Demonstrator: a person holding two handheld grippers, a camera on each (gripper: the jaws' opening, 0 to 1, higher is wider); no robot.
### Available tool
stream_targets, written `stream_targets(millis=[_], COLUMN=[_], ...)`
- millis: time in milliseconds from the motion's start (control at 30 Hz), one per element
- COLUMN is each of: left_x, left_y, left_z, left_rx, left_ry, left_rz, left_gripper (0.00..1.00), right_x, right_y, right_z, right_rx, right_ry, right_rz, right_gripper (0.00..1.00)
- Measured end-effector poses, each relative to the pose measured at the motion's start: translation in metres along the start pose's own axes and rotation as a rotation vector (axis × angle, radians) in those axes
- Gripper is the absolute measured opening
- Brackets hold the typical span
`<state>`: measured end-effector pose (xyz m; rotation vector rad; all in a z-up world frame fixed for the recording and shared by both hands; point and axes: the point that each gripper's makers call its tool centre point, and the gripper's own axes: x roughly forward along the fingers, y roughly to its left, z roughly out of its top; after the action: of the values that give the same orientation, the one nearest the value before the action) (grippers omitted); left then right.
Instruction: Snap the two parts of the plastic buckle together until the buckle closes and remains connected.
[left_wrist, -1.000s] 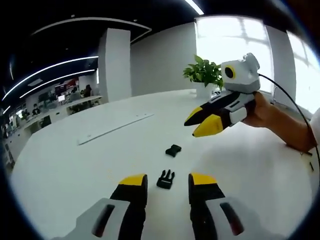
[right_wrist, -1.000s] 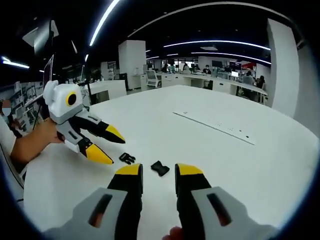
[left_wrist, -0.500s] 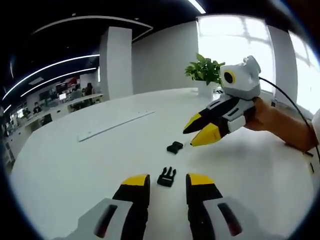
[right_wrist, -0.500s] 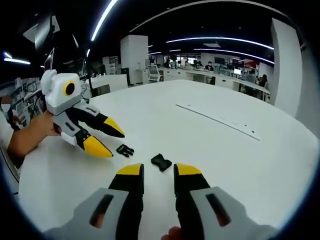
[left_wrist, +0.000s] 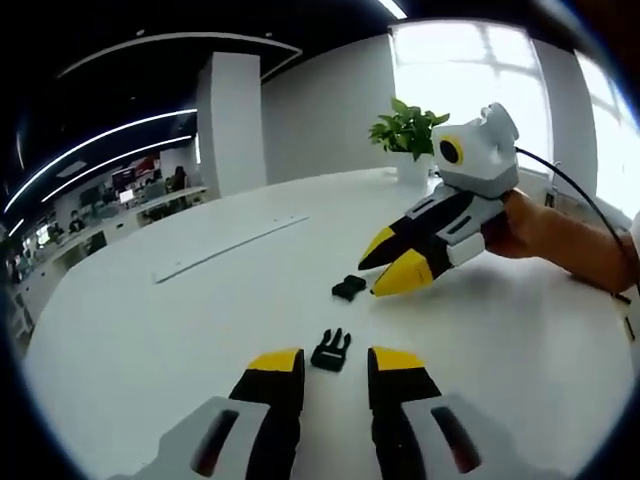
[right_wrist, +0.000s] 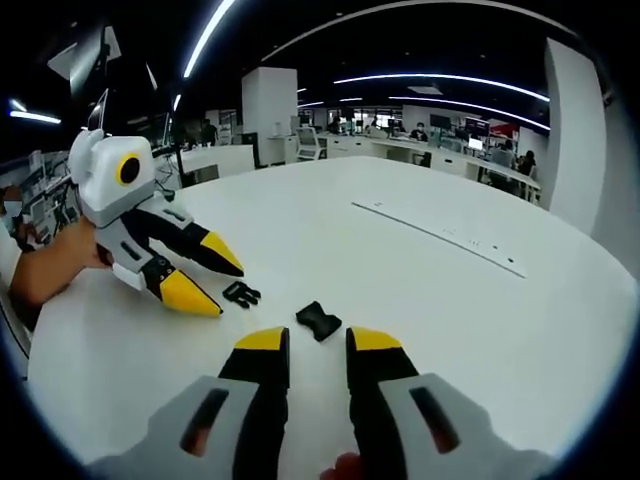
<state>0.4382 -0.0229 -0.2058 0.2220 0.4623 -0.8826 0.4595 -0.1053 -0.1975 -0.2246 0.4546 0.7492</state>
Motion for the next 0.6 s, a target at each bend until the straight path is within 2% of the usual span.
stream_targets(millis=[367,500,600], left_x=[0.0,-0.001,-0.001], left_y=[0.001,0.001,0.002], left_z=[-0.002,-0.002,-0.002], left_rx=[0.001,0.008,-0.002], left_ry=[0.005,0.006,0.005], left_rz=[0.004,0.008,0.005], left_gripper=[0.24,0.24,0.24], right_x=[0.003,0.003,0.002], right_y=[0.013,0.022,0.035], right_z=[-0.005,-0.004,-0.001], right_rx=[0.029,0.025,0.021], right_ry=[0.029,0.031,0.026], right_rz=[0.052,0.094,0.154], right_gripper=[0.19,0.18,0.17])
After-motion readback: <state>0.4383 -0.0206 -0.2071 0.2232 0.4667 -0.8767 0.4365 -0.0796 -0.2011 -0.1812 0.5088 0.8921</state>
